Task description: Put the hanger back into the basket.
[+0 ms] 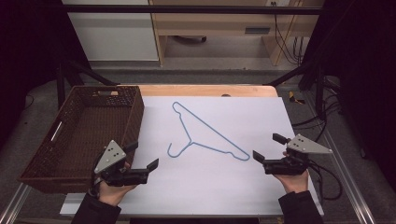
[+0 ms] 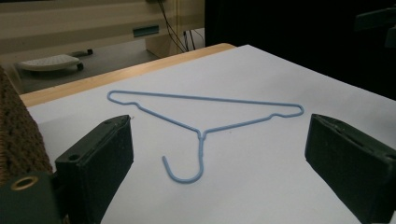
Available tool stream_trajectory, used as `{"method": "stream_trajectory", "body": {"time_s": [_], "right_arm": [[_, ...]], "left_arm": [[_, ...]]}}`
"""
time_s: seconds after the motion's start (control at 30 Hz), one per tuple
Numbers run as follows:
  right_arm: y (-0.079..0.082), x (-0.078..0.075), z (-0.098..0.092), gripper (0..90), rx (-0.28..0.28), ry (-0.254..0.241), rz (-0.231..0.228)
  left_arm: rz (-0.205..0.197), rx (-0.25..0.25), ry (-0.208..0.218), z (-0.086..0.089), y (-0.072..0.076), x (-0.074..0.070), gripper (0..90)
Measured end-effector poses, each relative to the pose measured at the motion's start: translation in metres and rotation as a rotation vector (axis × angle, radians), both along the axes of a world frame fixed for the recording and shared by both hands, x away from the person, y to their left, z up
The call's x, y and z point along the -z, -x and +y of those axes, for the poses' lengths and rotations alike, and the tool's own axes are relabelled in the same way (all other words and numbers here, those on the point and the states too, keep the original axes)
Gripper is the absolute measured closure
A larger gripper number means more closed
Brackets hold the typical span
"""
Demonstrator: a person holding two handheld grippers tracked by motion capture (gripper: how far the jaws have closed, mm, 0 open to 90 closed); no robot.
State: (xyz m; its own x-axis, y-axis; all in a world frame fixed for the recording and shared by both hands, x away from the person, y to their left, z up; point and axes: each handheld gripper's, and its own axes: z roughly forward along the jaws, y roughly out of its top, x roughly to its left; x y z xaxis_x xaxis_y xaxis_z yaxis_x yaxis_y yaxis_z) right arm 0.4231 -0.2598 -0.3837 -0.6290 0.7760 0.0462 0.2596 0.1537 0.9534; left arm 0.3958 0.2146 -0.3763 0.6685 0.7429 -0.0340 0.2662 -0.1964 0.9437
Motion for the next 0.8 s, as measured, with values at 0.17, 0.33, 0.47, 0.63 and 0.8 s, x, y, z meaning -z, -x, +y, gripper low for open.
{"method": "stream_trajectory", "body": {"time_s": [0.17, 0.33, 0.47, 0.63, 0.8], "right_arm": [[-0.008, 0.003, 0.021, 2.7, -0.047, 0.058, 0.025], [-0.021, 0.006, 0.047, 2.8, -0.093, 0.118, 0.068], [-0.036, 0.008, 0.069, 3.9, -0.127, 0.152, 0.098], [-0.059, 0.018, 0.098, 6.8, -0.162, 0.19, 0.152], [-0.083, 0.034, 0.119, 8.9, -0.17, 0.245, 0.204]], "left_arm": [[0.021, 0.021, -0.015, -0.009, -0.002, 0.009, 7.6], [0.036, 0.033, -0.032, -0.013, -0.004, 0.015, 7.6], [0.038, 0.034, -0.029, -0.013, -0.004, 0.017, 7.6], [0.041, 0.035, -0.031, -0.011, -0.005, 0.018, 7.6], [0.036, 0.029, -0.025, -0.007, -0.005, 0.015, 7.7]]}}
